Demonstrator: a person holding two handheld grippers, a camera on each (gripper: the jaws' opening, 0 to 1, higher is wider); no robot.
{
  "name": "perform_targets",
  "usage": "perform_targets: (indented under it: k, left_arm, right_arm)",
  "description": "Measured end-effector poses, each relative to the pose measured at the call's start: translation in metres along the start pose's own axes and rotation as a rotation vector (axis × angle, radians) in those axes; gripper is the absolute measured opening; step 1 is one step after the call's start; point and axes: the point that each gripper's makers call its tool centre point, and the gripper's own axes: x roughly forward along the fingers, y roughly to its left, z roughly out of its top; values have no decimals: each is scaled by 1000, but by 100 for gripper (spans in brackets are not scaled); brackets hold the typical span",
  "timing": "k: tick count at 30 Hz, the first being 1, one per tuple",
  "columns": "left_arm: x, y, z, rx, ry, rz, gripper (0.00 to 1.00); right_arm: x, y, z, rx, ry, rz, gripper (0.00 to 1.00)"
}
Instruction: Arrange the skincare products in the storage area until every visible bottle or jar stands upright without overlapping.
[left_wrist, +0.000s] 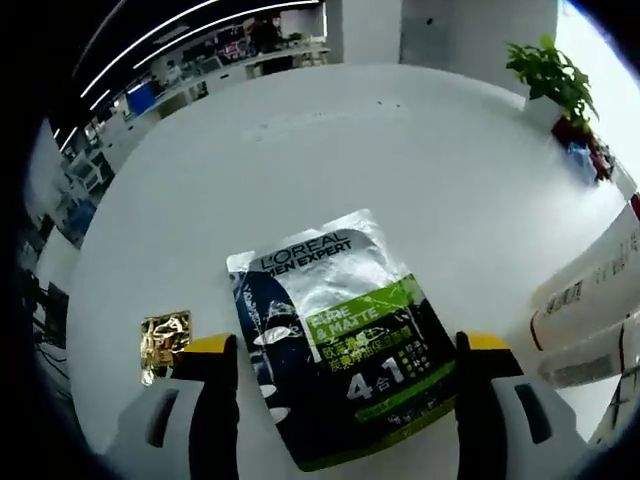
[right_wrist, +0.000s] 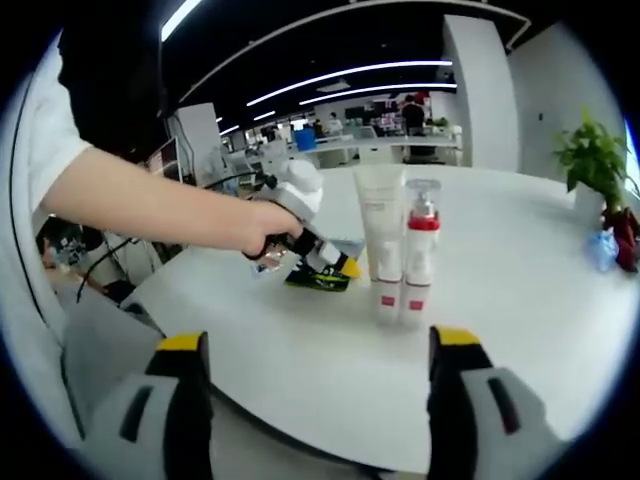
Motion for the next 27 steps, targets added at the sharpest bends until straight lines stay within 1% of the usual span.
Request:
perform_targets:
  k: [7, 10, 13, 19, 21, 23, 27]
  left_arm:
    - [-1, -1, 1, 3, -29, -5, 88]
    - [-2, -4, 2, 30, -62, -22, 83]
    - [-2, -5, 3, 44, -80, -37, 76]
    - [-3, -5, 2, 55, -90, -42, 73]
    - [-6, -11, 3, 97, -90, -52, 64]
    - [-6, -11, 2, 95, -89, -61, 59]
    - [-9, -17, -1, 104, -91, -85, 46]
  right_arm:
    - [0, 0, 0, -2, 2, -1, 90]
    - [0, 0, 0, -5, 1, -2, 90]
    - [0, 0, 0, -9, 0, -2, 90]
    - [0, 0, 0, -16, -1, -7, 89]
    - [0, 0, 0, -15, -2, -8, 89]
    - [0, -1, 0, -16, -3, -10, 89]
    - [0, -1, 1, -19, -4, -12, 89]
